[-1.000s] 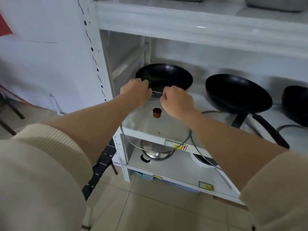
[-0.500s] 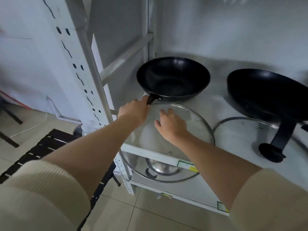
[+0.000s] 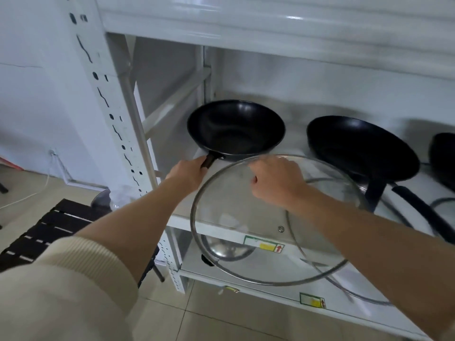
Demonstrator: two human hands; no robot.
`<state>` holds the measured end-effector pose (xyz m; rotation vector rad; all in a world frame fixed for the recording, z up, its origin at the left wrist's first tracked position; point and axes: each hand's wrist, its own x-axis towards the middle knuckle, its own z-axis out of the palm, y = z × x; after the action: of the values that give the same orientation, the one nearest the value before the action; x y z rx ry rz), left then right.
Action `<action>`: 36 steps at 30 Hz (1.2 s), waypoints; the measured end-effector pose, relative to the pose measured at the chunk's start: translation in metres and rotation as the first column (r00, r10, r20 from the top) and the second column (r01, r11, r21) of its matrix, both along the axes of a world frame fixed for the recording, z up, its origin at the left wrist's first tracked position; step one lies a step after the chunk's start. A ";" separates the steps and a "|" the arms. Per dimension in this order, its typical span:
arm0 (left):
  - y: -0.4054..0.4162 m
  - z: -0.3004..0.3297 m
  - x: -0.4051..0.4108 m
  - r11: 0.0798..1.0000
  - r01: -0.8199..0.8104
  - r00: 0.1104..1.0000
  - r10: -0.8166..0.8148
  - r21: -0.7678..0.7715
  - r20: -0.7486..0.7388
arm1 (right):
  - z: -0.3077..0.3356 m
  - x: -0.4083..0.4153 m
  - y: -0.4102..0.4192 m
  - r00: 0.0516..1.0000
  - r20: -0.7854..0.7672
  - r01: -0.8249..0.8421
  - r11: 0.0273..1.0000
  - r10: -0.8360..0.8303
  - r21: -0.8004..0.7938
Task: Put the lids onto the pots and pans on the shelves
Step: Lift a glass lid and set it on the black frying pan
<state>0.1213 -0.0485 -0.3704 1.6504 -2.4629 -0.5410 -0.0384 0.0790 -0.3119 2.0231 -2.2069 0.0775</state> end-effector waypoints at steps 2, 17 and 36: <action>0.009 0.001 0.005 1.000 0.022 1.000 -0.022 -0.021 -0.003 | 0.013 -0.006 0.010 1.000 -0.021 0.007 0.999 -0.008 -0.053; 0.041 -0.003 0.008 0.997 0.003 0.985 -0.015 0.071 0.171 | 0.042 -0.035 -0.044 0.997 0.045 0.079 0.928 -0.068 -0.364; 0.001 -0.015 0.014 0.969 -0.094 0.970 0.141 0.228 -0.200 | -0.034 -0.039 -0.177 0.998 0.048 0.059 0.967 -0.048 -0.249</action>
<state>0.1357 -0.0477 -0.3854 1.6980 -2.2014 -0.9468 -0.0769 -0.0977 -0.3463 1.8409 -2.1489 0.3752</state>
